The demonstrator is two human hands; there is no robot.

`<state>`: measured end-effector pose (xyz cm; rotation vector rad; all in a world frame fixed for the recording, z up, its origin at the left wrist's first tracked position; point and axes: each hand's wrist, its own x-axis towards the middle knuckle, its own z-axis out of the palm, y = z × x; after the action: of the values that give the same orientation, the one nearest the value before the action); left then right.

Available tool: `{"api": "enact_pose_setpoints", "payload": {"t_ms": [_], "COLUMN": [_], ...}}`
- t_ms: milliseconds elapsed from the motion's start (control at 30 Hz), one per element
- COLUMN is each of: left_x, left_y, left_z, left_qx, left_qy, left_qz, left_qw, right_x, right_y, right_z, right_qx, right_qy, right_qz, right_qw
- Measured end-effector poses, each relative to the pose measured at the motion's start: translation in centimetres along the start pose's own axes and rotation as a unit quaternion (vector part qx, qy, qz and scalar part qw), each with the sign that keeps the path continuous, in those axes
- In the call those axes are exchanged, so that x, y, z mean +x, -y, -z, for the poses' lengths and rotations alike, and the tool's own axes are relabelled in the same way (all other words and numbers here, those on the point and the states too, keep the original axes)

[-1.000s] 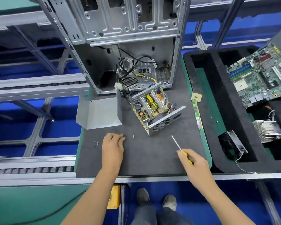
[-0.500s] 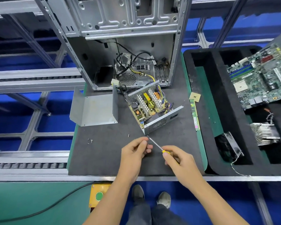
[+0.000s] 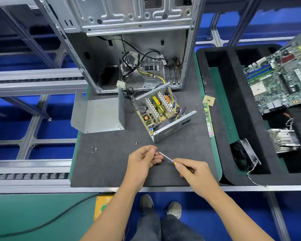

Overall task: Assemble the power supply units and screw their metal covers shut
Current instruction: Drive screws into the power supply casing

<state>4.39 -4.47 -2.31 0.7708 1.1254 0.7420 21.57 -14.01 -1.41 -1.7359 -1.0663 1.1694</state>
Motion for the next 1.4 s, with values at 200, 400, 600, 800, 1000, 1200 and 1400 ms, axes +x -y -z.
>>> {"api": "enact_pose_setpoints", "payload": {"t_ms": [200,400,600,800,1000,1200,1400], "left_x": [0.3,0.6,0.7,0.9,1.2,1.4,1.3], "left_y": [-0.3,-1.2,-1.2,-1.3,-2.1,-2.4,-2.4], "left_z": [0.8,1.2,1.1,1.3,1.5,1.3,1.4], "left_qx": [0.11,0.219,0.193,0.189,0.235,0.303,0.291], "left_qy": [0.027,0.072,0.076,0.083,0.128,0.145,0.141], "left_qz": [-0.021,-0.049,-0.039,-0.031,-0.022,-0.054,-0.061], "left_qw": [0.993,0.972,0.978,0.978,0.963,0.94,0.944], "right_x": [0.1,0.6,0.6,0.9,1.6,1.8,1.0], "right_y": [0.3,0.7,0.6,1.0,0.6,0.4,0.2], "right_z": [0.7,1.9,1.9,2.2,3.4,3.3,2.3], "right_qx": [-0.023,-0.07,-0.086,-0.083,-0.1,-0.114,-0.088], "right_qy": [0.039,0.058,0.053,0.073,0.115,0.111,0.086], "right_qz": [-0.018,-0.037,-0.043,-0.046,-0.053,-0.034,-0.027], "right_qw": [0.999,0.995,0.994,0.993,0.987,0.987,0.992]}}
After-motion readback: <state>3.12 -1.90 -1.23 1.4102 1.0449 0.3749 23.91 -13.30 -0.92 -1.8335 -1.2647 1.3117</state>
